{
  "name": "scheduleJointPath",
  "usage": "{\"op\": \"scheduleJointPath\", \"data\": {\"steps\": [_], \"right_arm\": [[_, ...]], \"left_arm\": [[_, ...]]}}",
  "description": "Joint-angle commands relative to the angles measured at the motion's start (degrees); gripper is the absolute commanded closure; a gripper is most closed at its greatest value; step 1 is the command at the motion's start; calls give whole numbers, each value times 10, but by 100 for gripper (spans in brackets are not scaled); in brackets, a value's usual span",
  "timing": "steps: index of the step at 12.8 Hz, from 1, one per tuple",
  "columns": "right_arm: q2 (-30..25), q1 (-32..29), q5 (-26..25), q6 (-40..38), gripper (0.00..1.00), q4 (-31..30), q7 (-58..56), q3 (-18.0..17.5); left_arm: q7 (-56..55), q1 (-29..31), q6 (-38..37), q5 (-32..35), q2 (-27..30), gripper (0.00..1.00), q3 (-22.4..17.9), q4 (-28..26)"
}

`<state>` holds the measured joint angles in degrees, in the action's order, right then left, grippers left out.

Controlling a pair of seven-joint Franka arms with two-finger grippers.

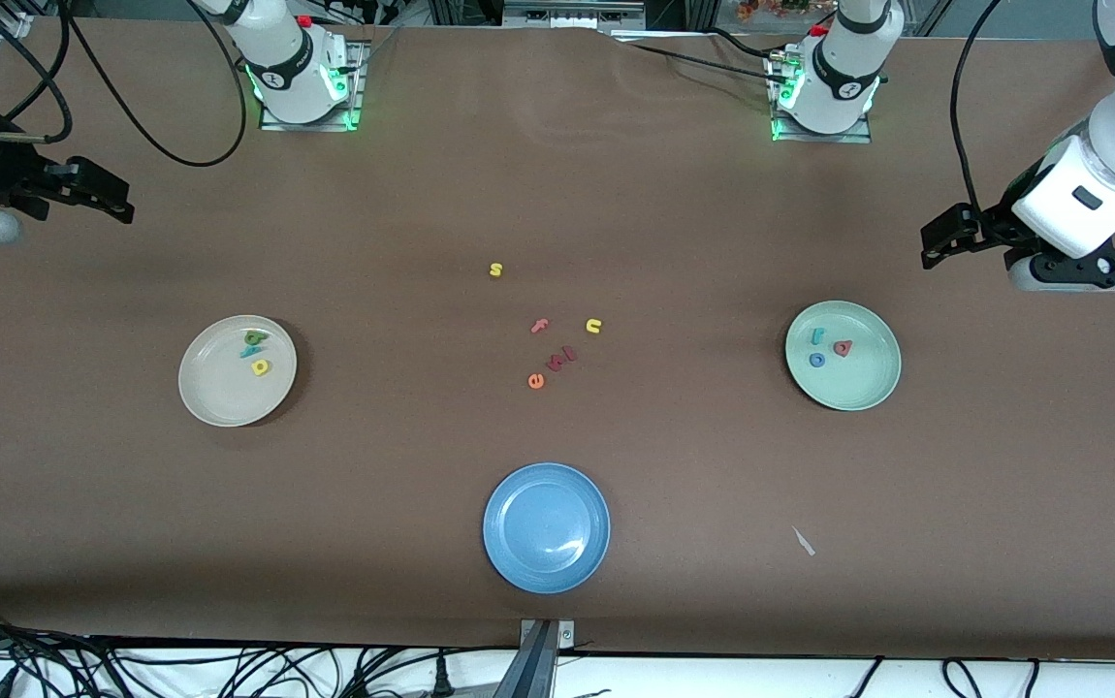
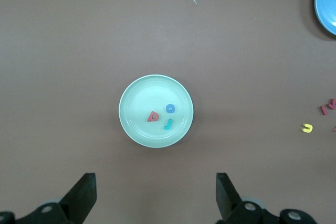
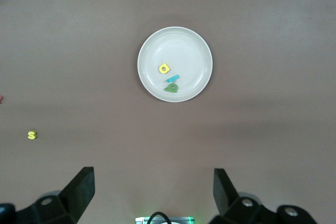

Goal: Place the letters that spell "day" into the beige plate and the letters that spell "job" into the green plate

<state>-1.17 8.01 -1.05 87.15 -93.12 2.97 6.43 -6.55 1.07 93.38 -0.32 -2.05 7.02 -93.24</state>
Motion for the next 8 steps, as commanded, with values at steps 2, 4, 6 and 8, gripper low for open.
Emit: {"op": "scheduleJointPath", "data": {"steps": [2, 4, 6, 8], "right_arm": [[3, -18, 0, 0, 0, 8, 39, -5], [3, -18, 18, 0, 0, 8, 95, -5], [3, -19, 17, 0, 0, 8, 65, -5], [3, -22, 14, 0, 0, 8, 12, -5]], "left_arm": [[-5, -9, 7, -8, 13, 0, -11, -8], [-4, -3, -5, -8, 14, 0, -10, -6], [-4, -4, -10, -8, 13, 0, -8, 1], [-3, -4, -20, -8, 13, 0, -4, 2]]}}
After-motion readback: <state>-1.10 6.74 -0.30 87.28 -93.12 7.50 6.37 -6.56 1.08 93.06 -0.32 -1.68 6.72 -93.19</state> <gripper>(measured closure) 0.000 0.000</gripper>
